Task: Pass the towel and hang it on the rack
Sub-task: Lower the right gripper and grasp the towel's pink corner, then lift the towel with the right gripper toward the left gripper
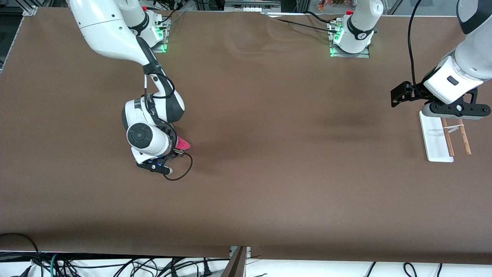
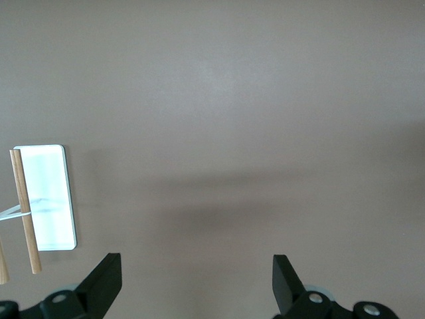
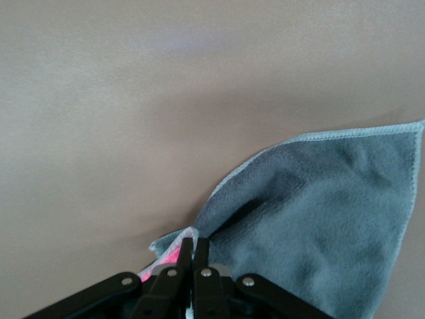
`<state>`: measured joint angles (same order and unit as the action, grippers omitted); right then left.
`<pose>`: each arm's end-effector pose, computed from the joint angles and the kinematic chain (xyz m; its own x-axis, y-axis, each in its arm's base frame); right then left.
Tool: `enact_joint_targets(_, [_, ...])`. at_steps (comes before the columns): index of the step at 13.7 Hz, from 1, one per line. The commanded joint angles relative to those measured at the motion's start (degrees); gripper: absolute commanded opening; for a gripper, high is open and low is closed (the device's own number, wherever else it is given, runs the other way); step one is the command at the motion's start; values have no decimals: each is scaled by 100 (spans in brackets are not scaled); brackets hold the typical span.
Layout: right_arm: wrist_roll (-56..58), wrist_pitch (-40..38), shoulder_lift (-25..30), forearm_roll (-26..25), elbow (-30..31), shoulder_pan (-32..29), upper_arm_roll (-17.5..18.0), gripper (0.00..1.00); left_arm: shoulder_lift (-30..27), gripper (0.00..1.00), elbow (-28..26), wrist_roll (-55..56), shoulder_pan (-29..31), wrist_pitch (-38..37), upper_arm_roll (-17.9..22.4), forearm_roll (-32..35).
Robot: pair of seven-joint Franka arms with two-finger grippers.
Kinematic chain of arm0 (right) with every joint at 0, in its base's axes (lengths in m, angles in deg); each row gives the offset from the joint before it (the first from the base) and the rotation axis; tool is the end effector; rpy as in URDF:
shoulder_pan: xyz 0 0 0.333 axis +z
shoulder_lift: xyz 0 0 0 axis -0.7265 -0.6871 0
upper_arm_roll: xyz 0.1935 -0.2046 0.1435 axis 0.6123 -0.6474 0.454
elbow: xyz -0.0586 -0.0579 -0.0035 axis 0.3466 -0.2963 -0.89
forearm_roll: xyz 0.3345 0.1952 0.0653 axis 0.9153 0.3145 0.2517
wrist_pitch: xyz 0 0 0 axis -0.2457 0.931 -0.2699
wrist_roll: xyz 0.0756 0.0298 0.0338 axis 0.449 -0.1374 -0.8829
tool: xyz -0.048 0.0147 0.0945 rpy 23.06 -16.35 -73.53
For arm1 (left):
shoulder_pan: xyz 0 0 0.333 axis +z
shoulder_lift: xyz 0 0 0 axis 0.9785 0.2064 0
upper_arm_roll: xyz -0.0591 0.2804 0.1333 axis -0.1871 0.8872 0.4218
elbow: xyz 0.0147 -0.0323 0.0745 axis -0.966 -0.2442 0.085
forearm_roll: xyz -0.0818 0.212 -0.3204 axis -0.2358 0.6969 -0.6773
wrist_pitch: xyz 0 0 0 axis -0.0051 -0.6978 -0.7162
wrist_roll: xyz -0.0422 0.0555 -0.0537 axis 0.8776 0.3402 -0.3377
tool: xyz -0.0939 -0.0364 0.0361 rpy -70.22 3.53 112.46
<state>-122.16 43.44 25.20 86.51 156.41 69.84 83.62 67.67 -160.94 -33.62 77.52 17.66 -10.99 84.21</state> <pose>0.6311 0.2320 0.2182 0.9556 -0.2746 -0.1065 -0.2690 -0.9610 0.0644 0.5663 -0.0587 0.5776 0.9971 -0.0547 -0.0521 -0.0554 -0.9984 -0.0120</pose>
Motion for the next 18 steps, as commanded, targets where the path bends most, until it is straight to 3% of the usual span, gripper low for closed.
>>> enact_joint_targets(1, [53, -359, 317, 383, -63, 4, 11, 0, -7, 100, 113, -45, 30, -125, -2, -69])
enact_joint_targets(3, [44, -833, 396, 760, -318, 13, 28, 0, -7, 100, 113, -45, 39, -125, -2, -69])
enact_joint_targets(5, [-78, -1421, 449, 1444, -809, 13, 63, 0, -7, 100, 113, -36, 30, -125, -2, -69])
enact_joint_targets(9, [-1402, -2004, 440, 2491, -1697, 22, 369, 0, 2, 100, 105, -71, 13, -317, -37, -166])
enact_joint_targets(11, [-2421, -1952, 440, 3106, -2023, 31, 729, 0, 46, 100, 78, -106, 48, -528, -2, -629])
enact_joint_targets(15, [-3978, -1497, 396, 3968, -2630, 31, 1353, 0, 212, 100, 122, -159, -74, -618, -37, -737])
enact_joint_targets(18, [-4971, -741, 396, 4601, -2867, 31, 1793, 0, 449, 100, 113, -342, -119, -600, -116, -1648])
